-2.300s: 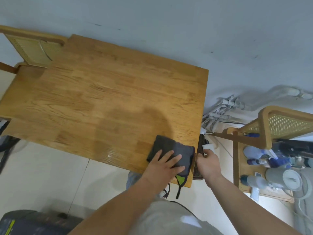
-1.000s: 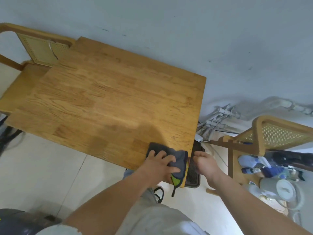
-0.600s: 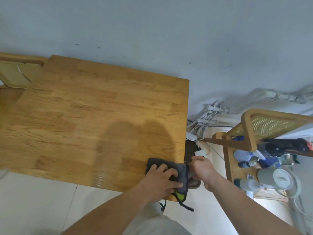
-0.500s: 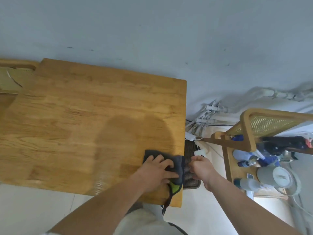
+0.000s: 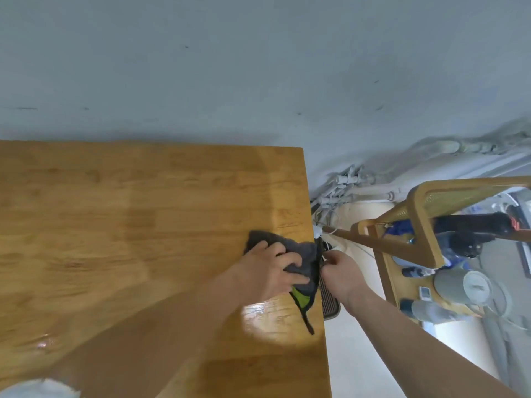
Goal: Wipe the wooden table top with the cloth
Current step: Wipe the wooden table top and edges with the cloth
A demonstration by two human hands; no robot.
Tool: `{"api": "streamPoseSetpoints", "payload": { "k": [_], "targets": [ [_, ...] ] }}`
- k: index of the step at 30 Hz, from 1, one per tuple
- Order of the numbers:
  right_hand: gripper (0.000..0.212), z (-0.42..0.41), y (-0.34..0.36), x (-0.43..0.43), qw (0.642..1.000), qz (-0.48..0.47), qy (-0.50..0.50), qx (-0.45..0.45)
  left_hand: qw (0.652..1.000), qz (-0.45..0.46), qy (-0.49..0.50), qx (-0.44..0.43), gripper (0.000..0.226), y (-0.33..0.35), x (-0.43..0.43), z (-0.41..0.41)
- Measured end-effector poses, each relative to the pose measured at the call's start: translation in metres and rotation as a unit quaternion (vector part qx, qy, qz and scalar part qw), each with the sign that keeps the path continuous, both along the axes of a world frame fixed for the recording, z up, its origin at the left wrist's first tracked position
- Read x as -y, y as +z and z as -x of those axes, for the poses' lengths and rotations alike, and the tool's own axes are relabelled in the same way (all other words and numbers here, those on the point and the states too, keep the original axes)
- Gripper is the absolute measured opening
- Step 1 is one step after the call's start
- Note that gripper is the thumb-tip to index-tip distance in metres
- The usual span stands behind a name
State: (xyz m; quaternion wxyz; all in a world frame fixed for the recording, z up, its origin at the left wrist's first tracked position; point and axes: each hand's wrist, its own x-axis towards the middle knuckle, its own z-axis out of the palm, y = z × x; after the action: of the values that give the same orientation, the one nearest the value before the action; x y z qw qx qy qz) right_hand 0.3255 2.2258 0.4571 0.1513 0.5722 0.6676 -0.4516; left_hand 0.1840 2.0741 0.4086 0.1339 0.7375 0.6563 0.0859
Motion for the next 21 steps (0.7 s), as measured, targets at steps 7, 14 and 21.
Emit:
{"api": "streamPoseSetpoints", "payload": {
  "k": [7, 14, 21],
  "targets": [
    [0.022, 0.034, -0.004, -0.013, 0.998, -0.031, 0.037, -0.041, 0.937, 0.078, 0.341, 0.023, 0.041, 0.001, -0.081, 0.065],
    [0.083, 0.074, -0.005, -0.024, 0.987, -0.054, 0.138, 0.065, 0.999, 0.033, 0.033, 0.02, 0.04, -0.009, -0.101, 0.121],
    [0.107, 0.107, -0.011, -0.023, 0.972, -0.117, 0.175, 0.102, 0.937, 0.078, 0.34, -0.007, 0.041, -0.008, -0.127, 0.154]
  ]
}}
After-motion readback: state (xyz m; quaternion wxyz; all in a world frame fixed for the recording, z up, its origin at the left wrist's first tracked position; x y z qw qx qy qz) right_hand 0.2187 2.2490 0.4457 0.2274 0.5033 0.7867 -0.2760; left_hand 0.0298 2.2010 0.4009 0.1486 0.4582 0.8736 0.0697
